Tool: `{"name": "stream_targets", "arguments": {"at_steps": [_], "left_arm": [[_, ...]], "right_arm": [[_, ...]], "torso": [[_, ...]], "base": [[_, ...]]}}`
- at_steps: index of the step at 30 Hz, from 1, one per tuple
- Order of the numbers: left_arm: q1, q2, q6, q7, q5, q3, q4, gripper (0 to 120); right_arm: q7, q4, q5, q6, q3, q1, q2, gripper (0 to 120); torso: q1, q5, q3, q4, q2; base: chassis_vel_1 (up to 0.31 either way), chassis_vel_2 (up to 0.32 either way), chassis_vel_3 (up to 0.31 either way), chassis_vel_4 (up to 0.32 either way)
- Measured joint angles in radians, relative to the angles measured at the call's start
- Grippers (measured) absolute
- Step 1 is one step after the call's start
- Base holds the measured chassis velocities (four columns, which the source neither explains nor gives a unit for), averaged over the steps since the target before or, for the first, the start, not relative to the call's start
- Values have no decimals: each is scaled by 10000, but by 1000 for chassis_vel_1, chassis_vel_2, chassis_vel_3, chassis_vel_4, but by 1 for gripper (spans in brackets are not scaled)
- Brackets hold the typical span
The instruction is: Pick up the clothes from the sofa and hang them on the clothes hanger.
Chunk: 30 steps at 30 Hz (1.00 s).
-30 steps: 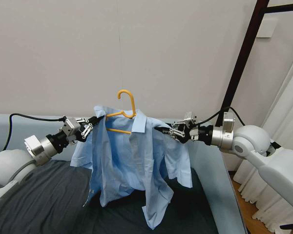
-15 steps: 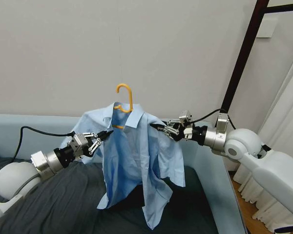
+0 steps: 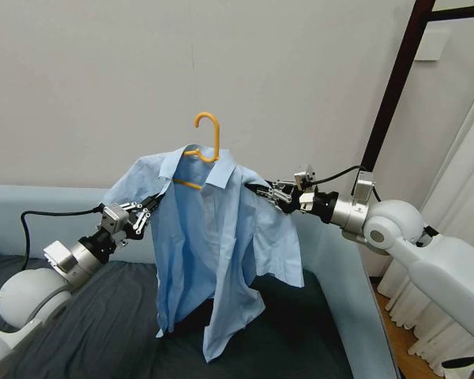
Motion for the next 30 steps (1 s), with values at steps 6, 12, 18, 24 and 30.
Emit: {"name": "stream_targets", "arguments": {"at_steps": [6, 12, 18, 24, 30], "left_arm": [[413, -165, -232, 284, -239, 133, 139, 38], [151, -264, -479, 1076, -1268, 238, -135, 57], [-413, 166, -380, 2920, -2111, 385, -176, 79], [-1306, 440, -37, 3575, -2497, 897, 181, 97], [-2649, 339, 132, 3681, -2543, 2356, 558, 88]], "right_arm": [[233, 342, 209, -67, 257, -112, -372, 8], [287, 582, 139, -96, 84, -266, -477, 8], [478, 778, -324, -78, -442, -532, -283, 8], [480, 764, -569, -75, -654, -585, -73, 8], [456, 764, -595, -65, -661, -606, -74, 8]], "torso": [[0, -2, 0, -3, 0], [-1, 1, -1, -5, 0], [0, 1, 0, -2, 0], [0, -1, 0, 3, 0], [0, -1, 0, -5, 0]], "base": [[0, 0, 0, 0], [0, 0, 0, 0], [0, 0, 0, 0], [0, 0, 0, 0], [0, 0, 0, 0]]}}
